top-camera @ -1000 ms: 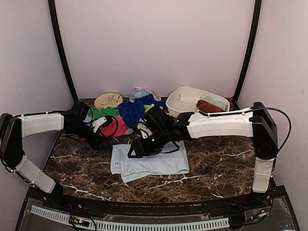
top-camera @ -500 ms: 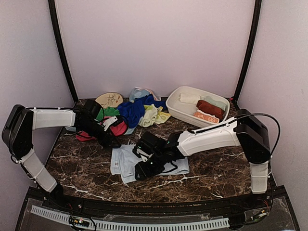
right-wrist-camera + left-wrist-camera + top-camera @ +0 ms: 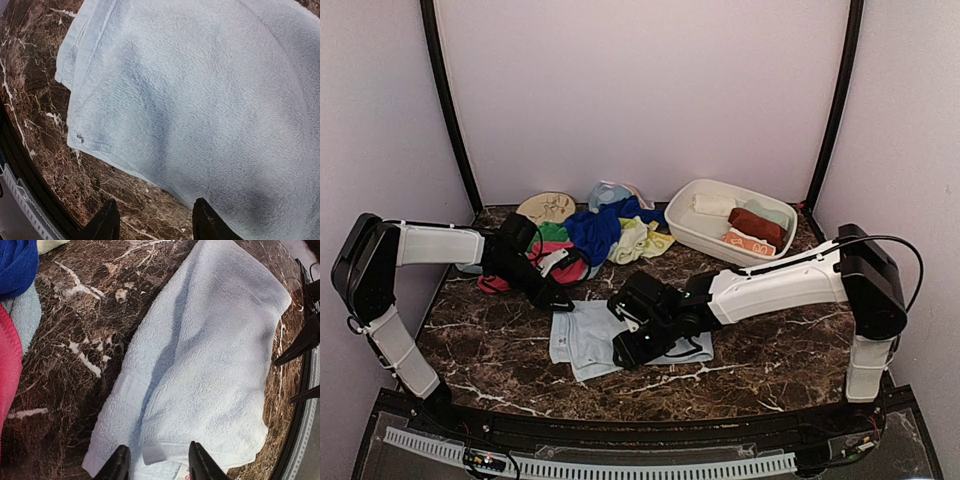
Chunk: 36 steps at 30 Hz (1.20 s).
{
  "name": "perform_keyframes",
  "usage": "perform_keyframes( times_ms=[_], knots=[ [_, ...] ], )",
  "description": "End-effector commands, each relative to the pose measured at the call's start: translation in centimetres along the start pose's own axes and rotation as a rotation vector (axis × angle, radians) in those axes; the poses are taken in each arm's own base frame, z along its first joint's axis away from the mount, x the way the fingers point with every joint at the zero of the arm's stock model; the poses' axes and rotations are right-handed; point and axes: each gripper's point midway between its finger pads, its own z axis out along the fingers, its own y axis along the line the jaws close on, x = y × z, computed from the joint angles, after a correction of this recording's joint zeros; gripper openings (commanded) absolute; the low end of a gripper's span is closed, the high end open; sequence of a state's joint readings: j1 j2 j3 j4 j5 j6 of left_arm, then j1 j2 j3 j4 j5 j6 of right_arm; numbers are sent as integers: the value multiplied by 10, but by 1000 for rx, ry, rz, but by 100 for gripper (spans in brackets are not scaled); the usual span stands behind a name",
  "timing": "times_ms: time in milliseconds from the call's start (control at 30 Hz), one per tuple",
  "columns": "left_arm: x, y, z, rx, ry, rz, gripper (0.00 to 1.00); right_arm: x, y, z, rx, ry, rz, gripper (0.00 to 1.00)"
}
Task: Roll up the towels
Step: Adjust the towel at the center of the board, then smooth out the towel at the center of the board.
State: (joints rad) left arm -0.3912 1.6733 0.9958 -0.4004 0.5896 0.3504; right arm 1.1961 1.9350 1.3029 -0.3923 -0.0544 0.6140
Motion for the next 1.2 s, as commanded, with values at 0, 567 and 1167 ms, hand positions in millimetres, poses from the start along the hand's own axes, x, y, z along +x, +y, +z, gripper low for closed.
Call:
perform_keyframes(
  times_ms=[0, 567, 1167],
  knots=[
    [11, -9, 3, 45, 35, -44, 37, -25, 3, -27, 17, -114, -19, 50],
    [32, -10, 18, 64, 123, -74, 37, -44, -53, -69, 105, -184, 38, 50],
    [-16, -67, -26, 280, -17, -50, 0, -43, -93, -61, 155, -146, 80, 51]
  ],
)
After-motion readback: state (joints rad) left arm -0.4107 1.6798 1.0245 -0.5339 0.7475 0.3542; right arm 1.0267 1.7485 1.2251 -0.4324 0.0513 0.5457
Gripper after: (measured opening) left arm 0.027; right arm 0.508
